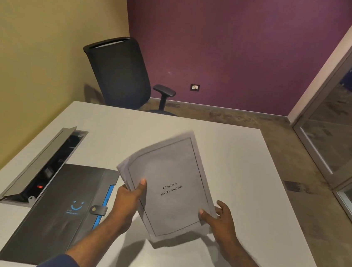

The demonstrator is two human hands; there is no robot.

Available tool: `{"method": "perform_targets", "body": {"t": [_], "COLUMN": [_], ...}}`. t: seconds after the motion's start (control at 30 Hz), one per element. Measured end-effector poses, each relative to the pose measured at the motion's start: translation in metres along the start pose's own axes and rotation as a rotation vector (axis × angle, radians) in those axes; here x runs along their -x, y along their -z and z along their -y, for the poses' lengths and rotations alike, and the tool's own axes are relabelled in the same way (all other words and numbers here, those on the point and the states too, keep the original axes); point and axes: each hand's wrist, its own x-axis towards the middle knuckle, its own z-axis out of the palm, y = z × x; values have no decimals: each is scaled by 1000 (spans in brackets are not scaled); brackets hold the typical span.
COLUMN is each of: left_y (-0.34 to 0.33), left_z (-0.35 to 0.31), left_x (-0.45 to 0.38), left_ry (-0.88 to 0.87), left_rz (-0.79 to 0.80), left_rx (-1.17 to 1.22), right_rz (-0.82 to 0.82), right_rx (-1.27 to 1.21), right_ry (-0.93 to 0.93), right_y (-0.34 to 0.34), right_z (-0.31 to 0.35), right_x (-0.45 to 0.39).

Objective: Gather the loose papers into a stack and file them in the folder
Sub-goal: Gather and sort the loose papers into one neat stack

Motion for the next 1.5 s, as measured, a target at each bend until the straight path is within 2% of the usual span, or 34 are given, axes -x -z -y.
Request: {"method": "perform_targets", "body": {"t": [0.07,0.23,0.33,0.5,0.63,0.77,0.93,1.03,1.1,1.2,1.3,1.37,1.5], "left_y": [2,2,0,7,32,70,72,62,58,52,42,33,18], "left_z": [-5,-7,-7,-5,-11,-24,-35,-33,-29,-26,-21,-13,12], "left_x": [-3,-6,-4,-4,-17,-40,-44,-40,-39,-34,-29,-26,-17], "left_ry": [20,135,251,343,310,318,411,406,405,397,243,157,-56], "left_rz": [12,34,38,98,114,79,252,301,334,323,273,201,32], "left_rx": [67,316,474,555,569,414,151,-153,-199,-190,-312,-323,-207], "right_rz": [40,328,418,340,321,363,442,471,474,443,359,252,-29], "right_rx": [-93,-500,-657,-618,-516,-477,-364,-232,-196,-153,-22,112,174], "right_ry": [-91,-232,-220,-136,-118,-158,-197,-188,-156,-66,22,100,315], "right_y": [1,-13,-23,-22,-6,13,20,17,17,19,17,11,-7], "right_z": [1,6,11,28,39,41,50,56,59,61,61,58,38], "right_x": [1,6,11,9,3,-3,-3,-4,-5,-9,-12,-12,-3]}}
